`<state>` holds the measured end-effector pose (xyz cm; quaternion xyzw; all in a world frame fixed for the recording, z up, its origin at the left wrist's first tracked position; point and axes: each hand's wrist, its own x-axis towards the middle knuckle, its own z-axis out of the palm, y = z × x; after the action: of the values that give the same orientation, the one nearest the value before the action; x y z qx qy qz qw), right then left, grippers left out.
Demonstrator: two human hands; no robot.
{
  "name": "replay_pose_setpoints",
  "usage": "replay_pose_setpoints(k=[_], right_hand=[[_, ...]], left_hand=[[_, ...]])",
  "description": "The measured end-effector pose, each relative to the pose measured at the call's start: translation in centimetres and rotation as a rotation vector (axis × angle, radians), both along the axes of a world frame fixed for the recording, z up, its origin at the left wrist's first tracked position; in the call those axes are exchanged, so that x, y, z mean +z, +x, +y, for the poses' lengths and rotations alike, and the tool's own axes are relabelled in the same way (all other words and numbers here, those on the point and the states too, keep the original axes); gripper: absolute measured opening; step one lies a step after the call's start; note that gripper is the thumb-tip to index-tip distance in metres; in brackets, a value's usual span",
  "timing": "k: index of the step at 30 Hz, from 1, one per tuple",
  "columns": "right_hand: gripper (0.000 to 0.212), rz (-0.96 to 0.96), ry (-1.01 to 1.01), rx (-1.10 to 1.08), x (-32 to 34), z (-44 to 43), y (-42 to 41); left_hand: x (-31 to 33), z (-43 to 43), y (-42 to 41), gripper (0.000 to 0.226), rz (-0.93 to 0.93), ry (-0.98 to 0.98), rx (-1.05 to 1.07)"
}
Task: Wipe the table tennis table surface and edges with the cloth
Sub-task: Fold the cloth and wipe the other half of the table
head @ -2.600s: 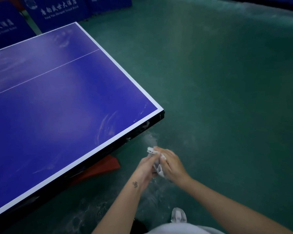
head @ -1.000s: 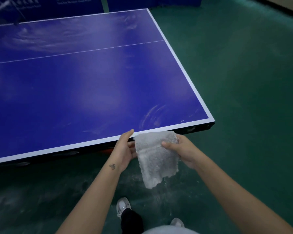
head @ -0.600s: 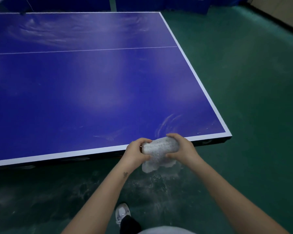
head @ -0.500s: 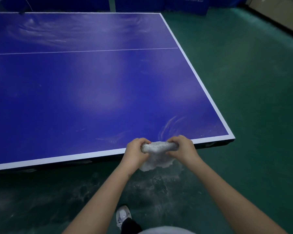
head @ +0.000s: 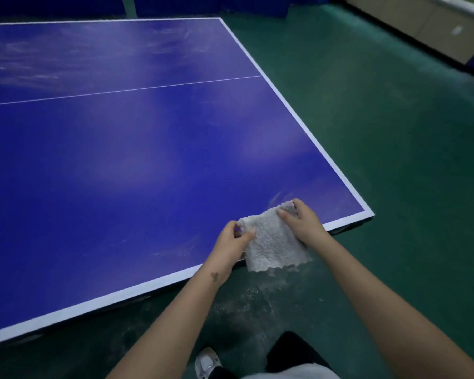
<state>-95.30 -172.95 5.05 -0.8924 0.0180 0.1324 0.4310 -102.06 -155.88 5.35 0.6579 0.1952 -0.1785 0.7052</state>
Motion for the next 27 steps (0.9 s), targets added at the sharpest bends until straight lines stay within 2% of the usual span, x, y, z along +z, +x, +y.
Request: replay_pose_setpoints(k=[2,4,6,7,10,12,15,17,19,22,24,27], right_hand=[[0.024,-0.013,-0.059,-0.034,-0.3,-0.7,2.0],[0.036,-0.073,-0.136,-0.103,-0.5,-1.1,4.2],[0.055,-0.180,-0.303,-0.124,-1.6,-1.4,5.7],[0.062,-0.202,-0.395,-0.077,-2.6,-1.3,5.8],[0.070,-0.145,-0.618,0.187,-6.6,-0.5,4.7],[0.074,-0.130,-0.693,0.244,-8.7,0.2,4.2],[0.085,-0.191,-0.728,0.238,-9.8,2.9,4.5],[0.086,-0.246,-0.696,0.324,-10.0,5.0,4.8],[0.076,-0.317,-0.644,0.472,-10.1,5.7,5.2],[0.061,-0.406,-0.587,0.607,-10.3,2.0,6.9],[0.058,-0.372,-0.640,0.485,-10.3,-2.8,8.8],[0.061,-0.177,-0.779,0.082,-10.1,-11.5,11.5]], left_hand=[[-0.3,-1.2,1.0,0.012,0.057,-0.146,0.017],[-1.1,-1.9,2.3,0.029,0.089,-0.167,0.021],[-2.2,-1.8,3.7,0.045,0.095,0.016,0.024],[-2.7,-1.4,4.2,0.047,0.093,0.117,0.042],[-4.3,0.5,5.7,0.040,0.060,0.242,0.128],[-5.0,1.9,6.6,0.033,0.027,0.299,0.179],[-5.8,3.2,8.3,0.026,-0.043,0.405,0.274],[-6.2,3.7,9.5,0.026,-0.091,0.488,0.325],[-6.4,3.8,10.8,0.024,-0.140,0.586,0.324],[-6.8,4.3,11.9,0.029,-0.192,0.772,0.204],[-7.2,4.9,12.0,0.036,-0.210,0.929,0.085],[-7.8,5.6,11.8,0.040,-0.220,1.061,-0.053]])
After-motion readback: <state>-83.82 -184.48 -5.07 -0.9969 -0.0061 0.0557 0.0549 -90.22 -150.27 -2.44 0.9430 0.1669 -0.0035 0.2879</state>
